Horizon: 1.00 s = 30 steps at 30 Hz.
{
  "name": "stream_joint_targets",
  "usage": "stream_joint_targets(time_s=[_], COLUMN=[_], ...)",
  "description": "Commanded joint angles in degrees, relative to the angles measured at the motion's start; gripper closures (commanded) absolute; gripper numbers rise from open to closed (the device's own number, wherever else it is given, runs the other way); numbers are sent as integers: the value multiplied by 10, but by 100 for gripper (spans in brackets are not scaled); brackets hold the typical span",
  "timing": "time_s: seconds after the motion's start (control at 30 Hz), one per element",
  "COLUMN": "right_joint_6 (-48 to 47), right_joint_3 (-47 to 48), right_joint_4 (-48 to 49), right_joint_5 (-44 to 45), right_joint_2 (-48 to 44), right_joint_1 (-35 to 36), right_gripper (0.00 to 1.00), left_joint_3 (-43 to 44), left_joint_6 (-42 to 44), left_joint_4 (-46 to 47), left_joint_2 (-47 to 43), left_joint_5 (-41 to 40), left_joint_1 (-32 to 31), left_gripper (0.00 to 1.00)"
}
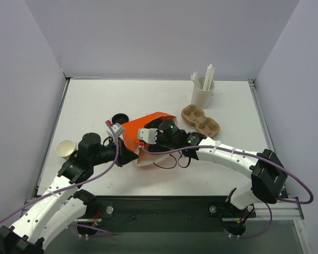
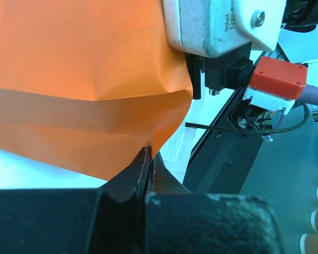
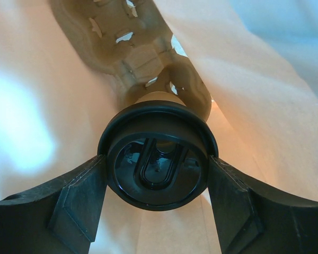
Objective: Pack the takeout coffee
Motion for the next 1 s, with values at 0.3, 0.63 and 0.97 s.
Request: stream_joint_targets(time_s=[0.3, 0.63, 0.97], right_joint_6=[-22, -80, -112], right_joint_3=[-26, -38, -18], right_joint_4=[77, 75, 53], right_joint_5=[-52, -88, -75], right_joint_2=[-10, -16, 14], right_joint_1=[-5, -15, -24], right_gripper=[67, 67, 67], left_joint_3=[18, 30, 23], left_joint_6=[-2, 7, 1], left_joint_4=[2, -17, -6], left_joint_2=[-12, -18, -20], left_joint_5=[-13, -31, -17], left_joint_1=[-1, 1, 7], left_gripper=[100, 100, 100])
